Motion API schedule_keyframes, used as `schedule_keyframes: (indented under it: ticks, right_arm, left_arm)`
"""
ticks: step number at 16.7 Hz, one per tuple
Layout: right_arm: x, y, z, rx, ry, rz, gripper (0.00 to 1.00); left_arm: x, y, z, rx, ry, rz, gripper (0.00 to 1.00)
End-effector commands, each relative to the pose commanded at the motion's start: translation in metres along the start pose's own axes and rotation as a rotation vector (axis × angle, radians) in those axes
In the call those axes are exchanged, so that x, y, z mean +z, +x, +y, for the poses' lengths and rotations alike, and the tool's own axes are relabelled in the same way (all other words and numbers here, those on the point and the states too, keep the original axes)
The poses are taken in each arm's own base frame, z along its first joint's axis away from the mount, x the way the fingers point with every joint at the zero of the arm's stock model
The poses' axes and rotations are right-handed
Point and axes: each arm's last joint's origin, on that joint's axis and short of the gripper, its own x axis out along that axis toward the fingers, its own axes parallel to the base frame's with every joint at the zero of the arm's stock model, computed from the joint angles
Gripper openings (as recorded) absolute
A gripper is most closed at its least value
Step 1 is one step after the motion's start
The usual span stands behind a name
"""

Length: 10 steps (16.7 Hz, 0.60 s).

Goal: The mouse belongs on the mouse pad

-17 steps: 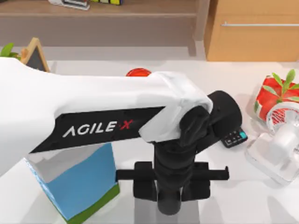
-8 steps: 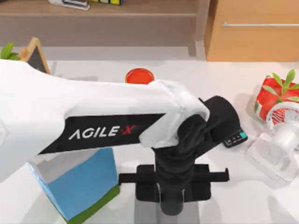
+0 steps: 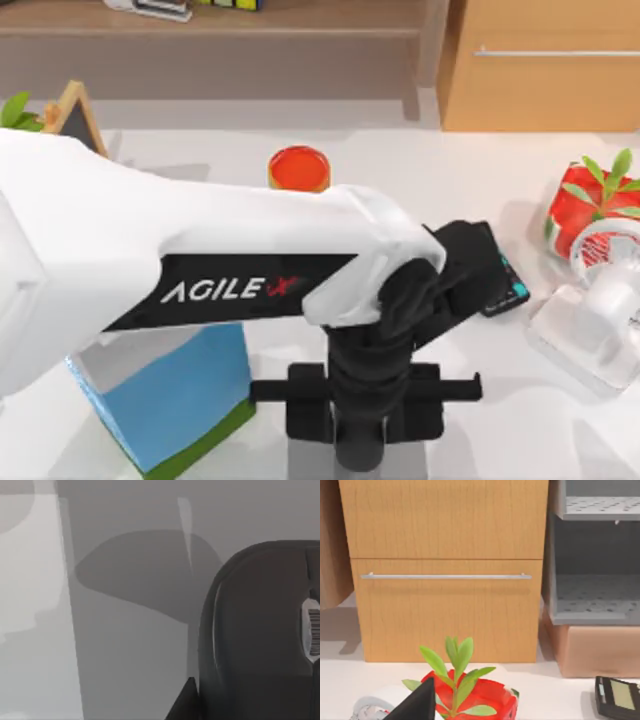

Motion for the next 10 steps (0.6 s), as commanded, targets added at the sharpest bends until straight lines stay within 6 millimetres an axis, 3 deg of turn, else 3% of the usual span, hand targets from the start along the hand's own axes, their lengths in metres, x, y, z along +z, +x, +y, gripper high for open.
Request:
schedule_keyframes:
  ticks: [10]
  right_arm:
    - [0.0000, 0.0000, 0.0000, 0.000, 0.000, 0.000, 1.00]
  left_arm:
    - [0.0000, 0.0000, 0.0000, 0.000, 0.000, 0.000, 0.83]
